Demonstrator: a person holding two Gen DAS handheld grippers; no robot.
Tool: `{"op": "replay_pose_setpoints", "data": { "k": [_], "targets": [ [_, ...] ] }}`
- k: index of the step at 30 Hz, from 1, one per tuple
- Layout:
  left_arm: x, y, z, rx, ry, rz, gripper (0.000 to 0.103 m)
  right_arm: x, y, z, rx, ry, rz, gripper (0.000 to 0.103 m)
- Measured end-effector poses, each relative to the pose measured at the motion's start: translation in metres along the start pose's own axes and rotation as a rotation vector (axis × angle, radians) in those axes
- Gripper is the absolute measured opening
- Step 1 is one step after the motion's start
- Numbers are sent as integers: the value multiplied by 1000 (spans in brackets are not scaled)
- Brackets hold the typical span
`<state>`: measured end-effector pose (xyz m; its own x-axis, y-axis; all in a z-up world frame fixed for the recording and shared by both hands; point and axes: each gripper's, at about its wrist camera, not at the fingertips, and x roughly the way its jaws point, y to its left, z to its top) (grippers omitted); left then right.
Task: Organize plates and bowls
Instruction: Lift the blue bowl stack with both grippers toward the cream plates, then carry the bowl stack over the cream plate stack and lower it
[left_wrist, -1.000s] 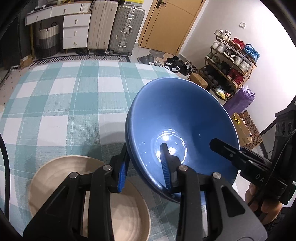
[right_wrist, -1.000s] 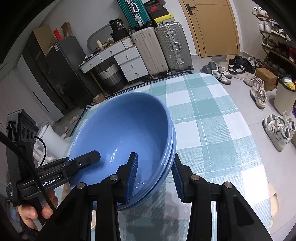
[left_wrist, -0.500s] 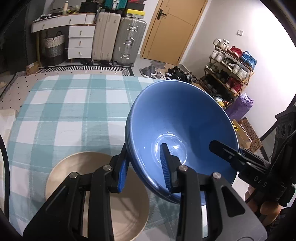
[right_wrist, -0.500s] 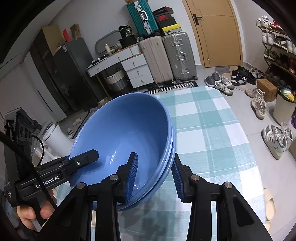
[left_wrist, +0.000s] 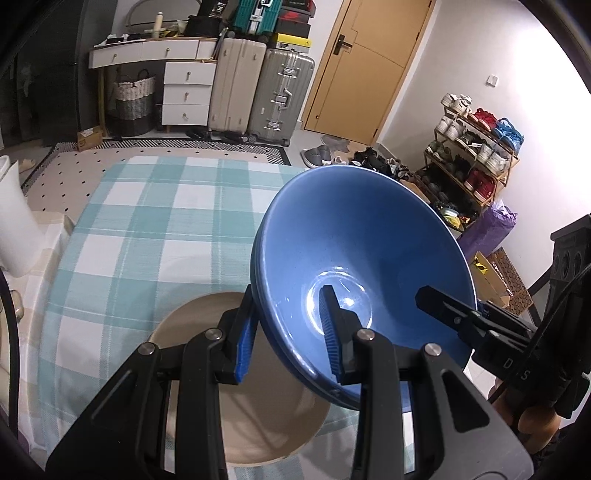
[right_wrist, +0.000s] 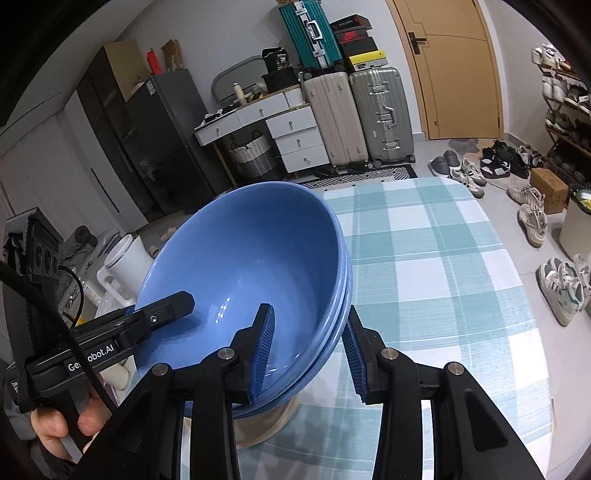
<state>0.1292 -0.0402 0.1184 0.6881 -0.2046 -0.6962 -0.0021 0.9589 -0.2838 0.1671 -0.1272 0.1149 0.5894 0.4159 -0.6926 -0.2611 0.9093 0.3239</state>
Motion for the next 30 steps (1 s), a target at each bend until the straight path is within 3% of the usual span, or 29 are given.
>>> {"op": "replay_pose_setpoints", "data": {
  "k": [10,30],
  "targets": [
    [-24,24,-19,-28,-5,25,29,10,25,-10,-22,21,17,38],
    [1,82,-41,-92,35,71,29,69,50,-31,-52,98,52,38]
  ]
}}
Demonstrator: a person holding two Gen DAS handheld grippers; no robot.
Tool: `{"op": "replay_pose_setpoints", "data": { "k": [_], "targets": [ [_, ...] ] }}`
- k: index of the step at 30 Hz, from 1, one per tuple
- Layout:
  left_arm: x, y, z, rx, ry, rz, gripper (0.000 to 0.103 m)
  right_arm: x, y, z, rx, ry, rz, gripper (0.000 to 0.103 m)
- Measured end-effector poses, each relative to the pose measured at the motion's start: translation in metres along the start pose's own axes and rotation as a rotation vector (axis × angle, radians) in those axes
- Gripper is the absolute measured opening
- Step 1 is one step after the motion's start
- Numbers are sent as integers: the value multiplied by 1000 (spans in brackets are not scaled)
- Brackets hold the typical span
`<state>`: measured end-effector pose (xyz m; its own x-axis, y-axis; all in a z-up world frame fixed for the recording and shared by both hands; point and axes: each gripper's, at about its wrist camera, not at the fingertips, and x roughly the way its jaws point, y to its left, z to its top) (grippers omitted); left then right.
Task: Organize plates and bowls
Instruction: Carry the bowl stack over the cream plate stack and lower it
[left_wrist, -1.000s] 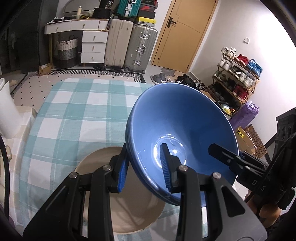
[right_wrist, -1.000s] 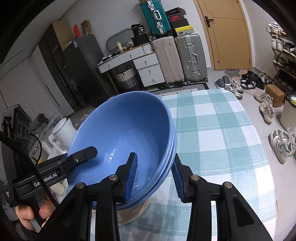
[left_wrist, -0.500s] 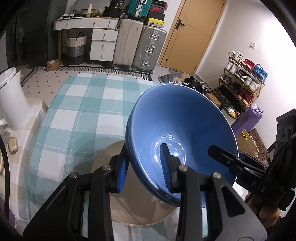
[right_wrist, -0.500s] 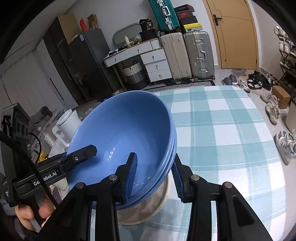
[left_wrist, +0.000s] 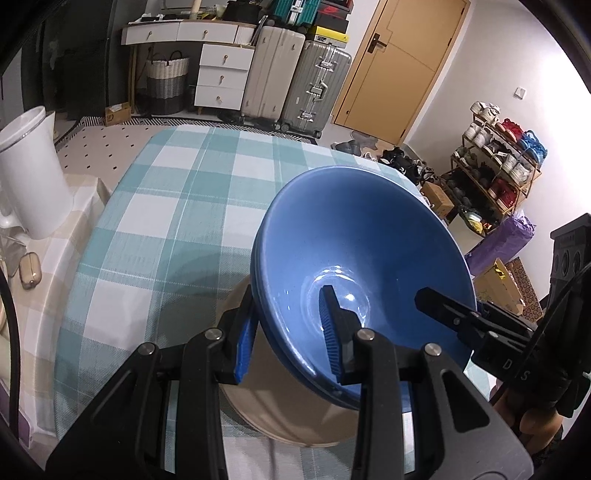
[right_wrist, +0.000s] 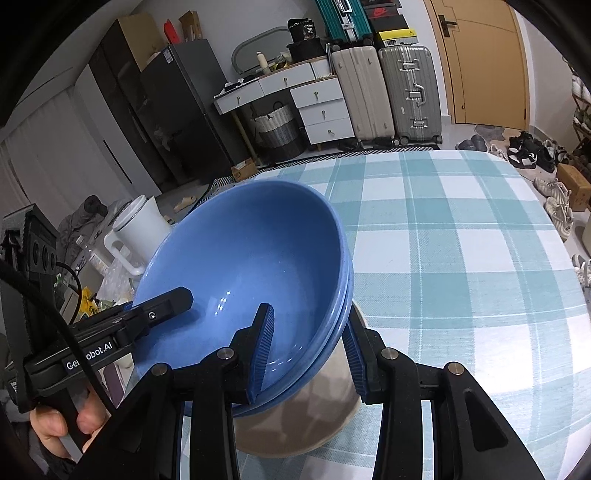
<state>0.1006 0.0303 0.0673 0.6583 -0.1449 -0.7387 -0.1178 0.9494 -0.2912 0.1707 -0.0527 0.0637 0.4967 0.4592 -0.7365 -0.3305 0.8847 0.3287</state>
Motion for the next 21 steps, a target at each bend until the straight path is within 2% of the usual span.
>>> {"op": "replay_pose_setpoints", "data": {
  "k": [15,21],
  "targets": [
    [39,27,-5,-33,29,8,29,27,3,-5,-18,61,-19,38],
    [51,35,-3,-45,29,-2,29,32,4,-2,-20,54,-21,40]
  ]
}}
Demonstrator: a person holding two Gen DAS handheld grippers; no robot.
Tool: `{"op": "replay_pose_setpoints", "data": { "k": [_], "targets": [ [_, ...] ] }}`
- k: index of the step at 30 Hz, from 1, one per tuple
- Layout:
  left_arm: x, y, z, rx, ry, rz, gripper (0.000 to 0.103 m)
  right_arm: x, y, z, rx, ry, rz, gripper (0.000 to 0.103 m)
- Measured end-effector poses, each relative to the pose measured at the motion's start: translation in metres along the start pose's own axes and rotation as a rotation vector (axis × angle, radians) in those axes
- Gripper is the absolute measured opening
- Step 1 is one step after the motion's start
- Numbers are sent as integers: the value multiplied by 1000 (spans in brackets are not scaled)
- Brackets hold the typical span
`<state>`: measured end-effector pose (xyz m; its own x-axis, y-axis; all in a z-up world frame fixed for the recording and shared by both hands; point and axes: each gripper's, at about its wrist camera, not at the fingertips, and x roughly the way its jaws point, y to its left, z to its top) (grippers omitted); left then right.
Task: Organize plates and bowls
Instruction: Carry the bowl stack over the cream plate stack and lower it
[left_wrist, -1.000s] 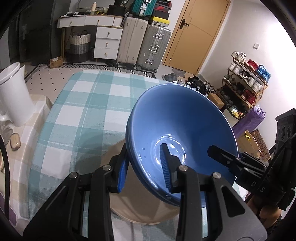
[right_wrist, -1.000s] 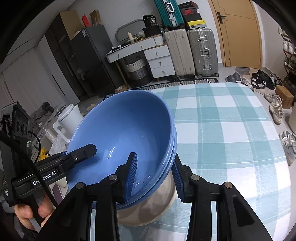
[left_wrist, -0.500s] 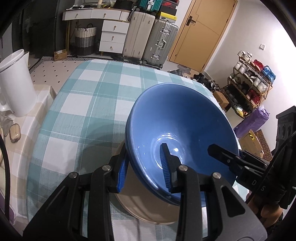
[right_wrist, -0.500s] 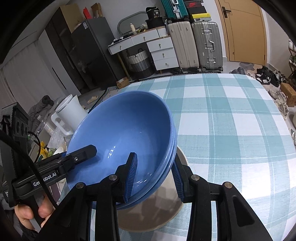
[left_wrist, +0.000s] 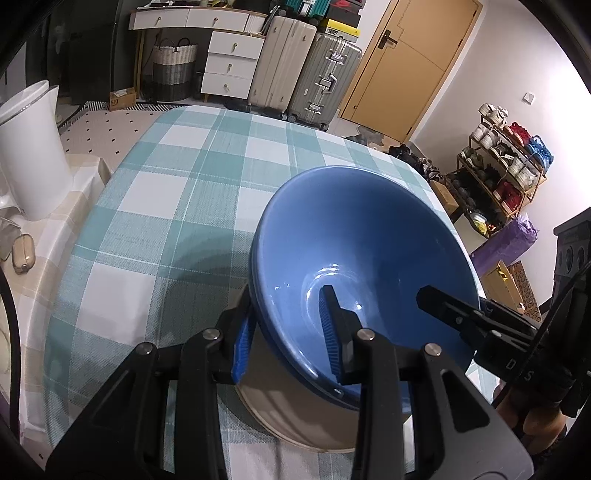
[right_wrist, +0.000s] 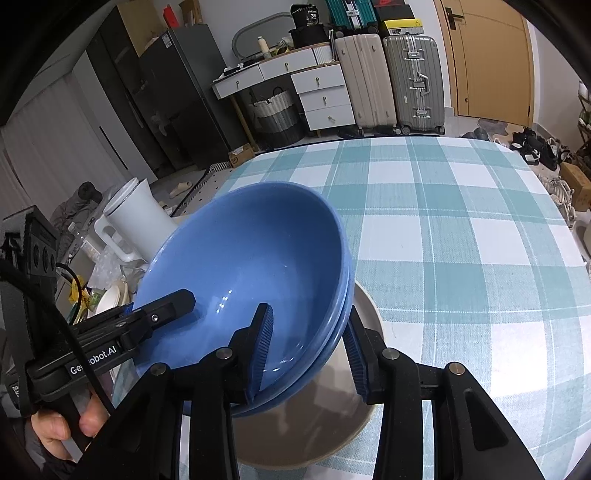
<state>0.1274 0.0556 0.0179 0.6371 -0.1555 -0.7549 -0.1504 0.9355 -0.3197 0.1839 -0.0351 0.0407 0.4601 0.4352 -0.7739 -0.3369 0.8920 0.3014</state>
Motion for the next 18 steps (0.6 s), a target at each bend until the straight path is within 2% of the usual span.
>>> {"op": "replay_pose_setpoints", "data": {
  "k": [15,17,18],
  "targets": [
    [14,9,4,-2,7,-14,30,6,4,5,-28,-2,-23,41],
    [14,8,4,3,11,-12,32,6,3,5,-33,-1,-21,41],
    [13,7,4,5,12,-14,37,6,3,5,-35,-1,-17,42]
  ]
}}
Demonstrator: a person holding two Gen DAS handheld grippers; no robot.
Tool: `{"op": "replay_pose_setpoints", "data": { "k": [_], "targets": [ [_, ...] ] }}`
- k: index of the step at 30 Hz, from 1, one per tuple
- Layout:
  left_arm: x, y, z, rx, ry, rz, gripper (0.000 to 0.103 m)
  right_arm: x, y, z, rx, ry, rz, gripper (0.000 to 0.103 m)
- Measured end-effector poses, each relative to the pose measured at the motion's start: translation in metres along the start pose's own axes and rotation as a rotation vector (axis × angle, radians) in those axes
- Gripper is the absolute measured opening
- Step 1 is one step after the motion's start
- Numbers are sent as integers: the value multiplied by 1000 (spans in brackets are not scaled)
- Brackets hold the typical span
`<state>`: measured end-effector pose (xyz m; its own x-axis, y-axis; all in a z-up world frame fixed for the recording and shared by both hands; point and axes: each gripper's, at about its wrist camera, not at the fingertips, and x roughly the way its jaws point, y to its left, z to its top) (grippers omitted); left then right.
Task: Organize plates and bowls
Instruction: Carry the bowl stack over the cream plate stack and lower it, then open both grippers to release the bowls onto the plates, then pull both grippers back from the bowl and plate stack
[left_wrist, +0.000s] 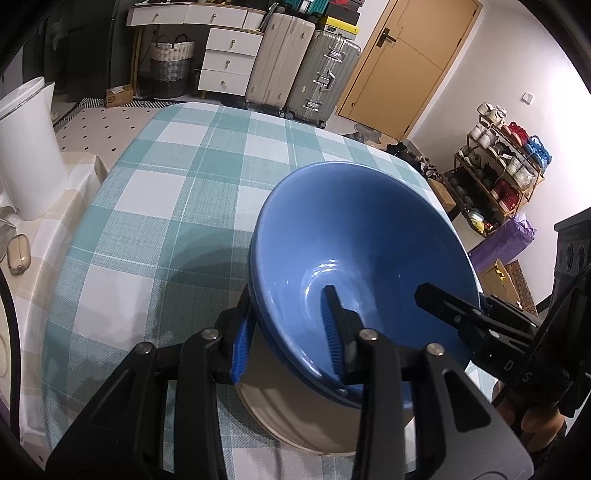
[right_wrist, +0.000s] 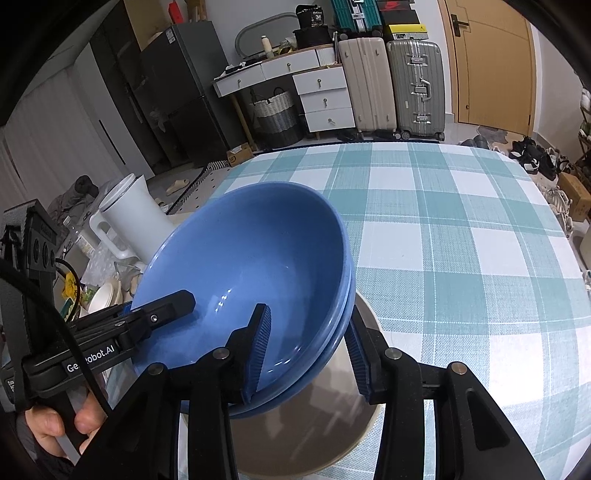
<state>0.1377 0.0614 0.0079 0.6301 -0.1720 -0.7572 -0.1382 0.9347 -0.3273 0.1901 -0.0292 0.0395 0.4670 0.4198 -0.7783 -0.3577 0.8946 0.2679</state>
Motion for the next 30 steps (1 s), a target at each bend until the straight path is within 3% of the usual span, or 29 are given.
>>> {"op": "replay_pose_setpoints", "data": {
  "k": [3,10,14,17,21,30],
  "targets": [
    [-4,1,-1,0,-1,-10,58,1,-3,-1,-2,-1,18,44],
    [-17,3,-1,32,-52,-19,76,-1,-7,-2,14,-6,40,53],
    [-30,0,-4,74,-106,3,83,-13,-9,-3,-3,-56,53,84],
    [-40,-3,-8,123,-145,19,101,-26,-10,-6,-47,-110,58,92],
    [-57,-6,-17,175,-203,16,102,-42,-9,-13,-109,-166,66,101],
    [-89,-14,-48,281,-320,54,102,-71,-9,-40,-253,-275,86,102]
  ]
}}
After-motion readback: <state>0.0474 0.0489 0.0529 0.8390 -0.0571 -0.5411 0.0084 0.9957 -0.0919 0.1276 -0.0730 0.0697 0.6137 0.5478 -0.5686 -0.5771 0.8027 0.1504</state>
